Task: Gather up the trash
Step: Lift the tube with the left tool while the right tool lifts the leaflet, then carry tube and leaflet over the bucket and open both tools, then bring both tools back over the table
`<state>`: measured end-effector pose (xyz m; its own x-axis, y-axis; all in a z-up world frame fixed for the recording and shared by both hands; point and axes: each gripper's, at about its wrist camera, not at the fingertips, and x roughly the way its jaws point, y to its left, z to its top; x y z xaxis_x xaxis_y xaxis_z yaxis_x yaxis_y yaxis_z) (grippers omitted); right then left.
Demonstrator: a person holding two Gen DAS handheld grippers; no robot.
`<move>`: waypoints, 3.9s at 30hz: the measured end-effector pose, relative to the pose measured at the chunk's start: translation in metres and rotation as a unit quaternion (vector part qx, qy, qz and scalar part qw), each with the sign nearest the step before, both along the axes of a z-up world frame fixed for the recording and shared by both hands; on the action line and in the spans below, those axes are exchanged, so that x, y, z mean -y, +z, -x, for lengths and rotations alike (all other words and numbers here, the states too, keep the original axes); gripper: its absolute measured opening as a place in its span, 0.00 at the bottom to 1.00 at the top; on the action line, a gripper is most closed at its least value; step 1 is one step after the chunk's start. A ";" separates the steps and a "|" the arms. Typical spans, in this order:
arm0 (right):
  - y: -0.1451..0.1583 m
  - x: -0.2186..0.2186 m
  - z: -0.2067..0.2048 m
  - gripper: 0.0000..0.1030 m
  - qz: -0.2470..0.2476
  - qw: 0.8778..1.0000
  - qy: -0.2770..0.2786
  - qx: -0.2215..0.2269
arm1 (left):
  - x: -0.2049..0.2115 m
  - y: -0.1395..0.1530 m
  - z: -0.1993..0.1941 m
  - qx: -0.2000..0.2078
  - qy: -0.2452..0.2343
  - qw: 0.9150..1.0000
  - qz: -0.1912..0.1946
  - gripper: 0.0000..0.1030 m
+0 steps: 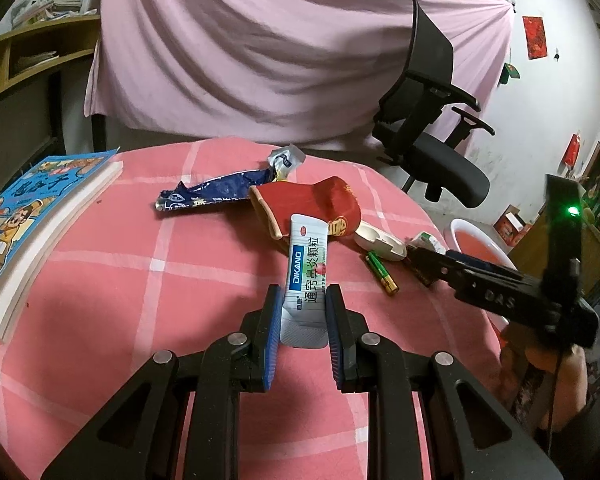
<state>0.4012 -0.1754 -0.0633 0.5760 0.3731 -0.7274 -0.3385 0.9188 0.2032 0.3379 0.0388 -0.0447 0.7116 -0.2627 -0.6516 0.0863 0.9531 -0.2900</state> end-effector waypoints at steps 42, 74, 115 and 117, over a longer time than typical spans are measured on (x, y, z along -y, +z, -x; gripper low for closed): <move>0.067 0.137 0.116 0.58 -0.137 0.934 -0.129 0.304 | 0.139 0.090 0.047 0.268 -0.087 0.959 -0.039 0.18; -0.009 0.247 0.067 0.59 -0.144 0.950 -0.269 0.066 | 0.271 0.008 -0.070 -0.020 -0.198 0.980 -0.013 0.32; 0.093 0.054 0.114 1.00 -0.106 0.910 -0.117 0.385 | 0.012 0.076 0.073 0.307 0.125 0.941 -0.064 0.98; 0.092 0.043 0.118 1.00 -0.094 0.909 -0.105 0.393 | 0.002 0.071 0.080 0.315 0.138 0.937 -0.067 0.98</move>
